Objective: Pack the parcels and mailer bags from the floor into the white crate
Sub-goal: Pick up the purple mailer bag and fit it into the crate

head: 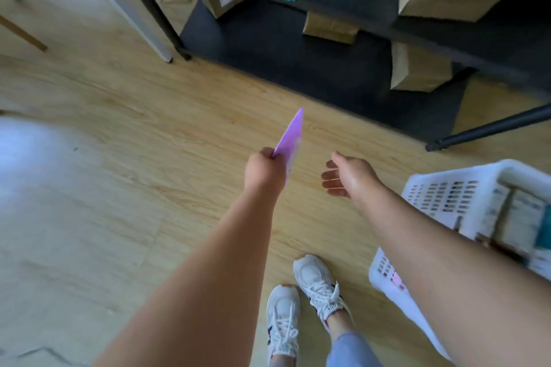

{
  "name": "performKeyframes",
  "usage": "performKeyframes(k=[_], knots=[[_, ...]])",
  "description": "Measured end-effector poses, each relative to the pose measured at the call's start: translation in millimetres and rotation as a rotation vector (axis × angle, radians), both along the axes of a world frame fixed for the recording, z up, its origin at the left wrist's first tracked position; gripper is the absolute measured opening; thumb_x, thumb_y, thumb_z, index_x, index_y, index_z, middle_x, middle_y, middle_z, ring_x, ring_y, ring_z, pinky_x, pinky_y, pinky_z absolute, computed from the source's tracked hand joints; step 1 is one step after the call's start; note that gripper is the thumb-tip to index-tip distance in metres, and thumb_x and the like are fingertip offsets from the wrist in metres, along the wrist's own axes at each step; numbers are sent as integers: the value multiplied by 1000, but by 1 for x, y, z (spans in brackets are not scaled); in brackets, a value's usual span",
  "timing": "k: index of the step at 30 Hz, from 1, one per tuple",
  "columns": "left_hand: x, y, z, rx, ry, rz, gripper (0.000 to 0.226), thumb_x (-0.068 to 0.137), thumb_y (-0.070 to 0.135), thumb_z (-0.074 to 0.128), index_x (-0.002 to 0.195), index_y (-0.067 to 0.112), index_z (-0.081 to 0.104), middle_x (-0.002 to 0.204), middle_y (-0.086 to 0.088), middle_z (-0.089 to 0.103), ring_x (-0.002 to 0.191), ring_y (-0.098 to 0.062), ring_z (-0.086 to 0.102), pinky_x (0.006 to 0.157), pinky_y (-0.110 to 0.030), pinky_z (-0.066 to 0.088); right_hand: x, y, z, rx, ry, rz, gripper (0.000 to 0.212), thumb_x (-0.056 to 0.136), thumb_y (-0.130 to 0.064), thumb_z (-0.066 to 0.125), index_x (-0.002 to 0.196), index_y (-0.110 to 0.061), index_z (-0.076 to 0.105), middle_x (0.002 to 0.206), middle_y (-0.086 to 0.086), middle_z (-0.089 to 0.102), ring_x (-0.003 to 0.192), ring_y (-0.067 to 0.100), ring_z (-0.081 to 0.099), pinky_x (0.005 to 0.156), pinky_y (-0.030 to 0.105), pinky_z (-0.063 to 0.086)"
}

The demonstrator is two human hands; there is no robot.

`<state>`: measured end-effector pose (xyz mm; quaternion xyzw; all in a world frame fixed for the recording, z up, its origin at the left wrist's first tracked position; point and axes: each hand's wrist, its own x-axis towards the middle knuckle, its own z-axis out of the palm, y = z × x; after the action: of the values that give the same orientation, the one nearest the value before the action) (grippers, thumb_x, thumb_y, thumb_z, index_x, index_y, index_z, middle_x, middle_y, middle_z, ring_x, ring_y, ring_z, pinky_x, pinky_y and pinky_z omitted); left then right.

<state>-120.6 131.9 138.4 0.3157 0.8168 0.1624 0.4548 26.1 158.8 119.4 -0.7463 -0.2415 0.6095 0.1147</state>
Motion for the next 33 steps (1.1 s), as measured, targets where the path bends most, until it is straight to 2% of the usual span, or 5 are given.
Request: performKeyframes(k=[6,12,19,26,33], knots=[[56,-7,39,-16,-440,312,20,90,7,51,78,17,64,79,-5,62,75,-25,57,74,-41,54,48,-40,38,-105,-40,-80,36,98,-38,46,100,-8,64,85,8,63,60,22,52,57,26,38],[120,-25,64,-99,-759,381,12,95,8,51,101,7,62,93,-13,67,77,-26,63,75,-36,53,88,-77,68,-95,82,-306,29,92,-37,56,81,-10,59,71,8,60,59,21,53,56,28,43],[178,-37,81,-171,-640,38,21,83,3,55,101,12,63,86,-6,65,77,-22,59,68,-30,51,175,-101,76,96,-68,-440,8,81,-1,66,79,-8,69,80,10,63,77,18,58,74,30,52],[234,-43,84,-108,-442,-33,36,68,28,75,102,16,70,93,-3,69,85,-22,63,73,-29,49,261,-146,82,198,-231,-553,37,78,4,65,111,-12,68,100,6,66,85,21,58,73,25,43],[365,-105,76,-27,29,-554,12,77,13,73,83,22,66,92,-6,70,84,-28,67,80,-35,55,373,-220,85,158,-230,-594,46,84,8,54,123,-15,59,106,7,63,64,11,53,42,13,37]])
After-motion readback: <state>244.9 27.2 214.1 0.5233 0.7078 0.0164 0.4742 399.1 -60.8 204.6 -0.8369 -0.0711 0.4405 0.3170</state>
